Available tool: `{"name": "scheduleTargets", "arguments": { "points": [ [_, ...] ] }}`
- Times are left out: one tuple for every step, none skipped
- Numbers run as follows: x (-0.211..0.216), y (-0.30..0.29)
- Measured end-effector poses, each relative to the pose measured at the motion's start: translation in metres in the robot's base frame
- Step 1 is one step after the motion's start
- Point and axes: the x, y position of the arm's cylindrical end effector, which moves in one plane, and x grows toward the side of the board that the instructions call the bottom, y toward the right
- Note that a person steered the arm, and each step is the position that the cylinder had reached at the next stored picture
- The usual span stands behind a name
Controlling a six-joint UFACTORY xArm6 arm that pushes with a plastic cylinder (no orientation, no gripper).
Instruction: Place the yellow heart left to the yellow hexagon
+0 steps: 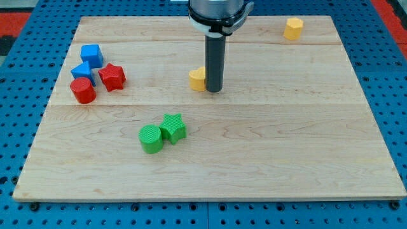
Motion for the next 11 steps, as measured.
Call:
{"name": "scheduleTargets", "arguments": {
  "points": [
    [-0.017,-0.036],
    [-0.055,-0.046],
    [-0.092,-0.086],
    [-0.113,-0.119],
    [-0.127,-0.123],
    [-0.135,-0.091],
    [-0.14,0.029],
    [-0.145,0.039],
    [-0.143,-0.029],
    [-0.167,-0.026],
    [-0.17,0.048]
  ]
}}
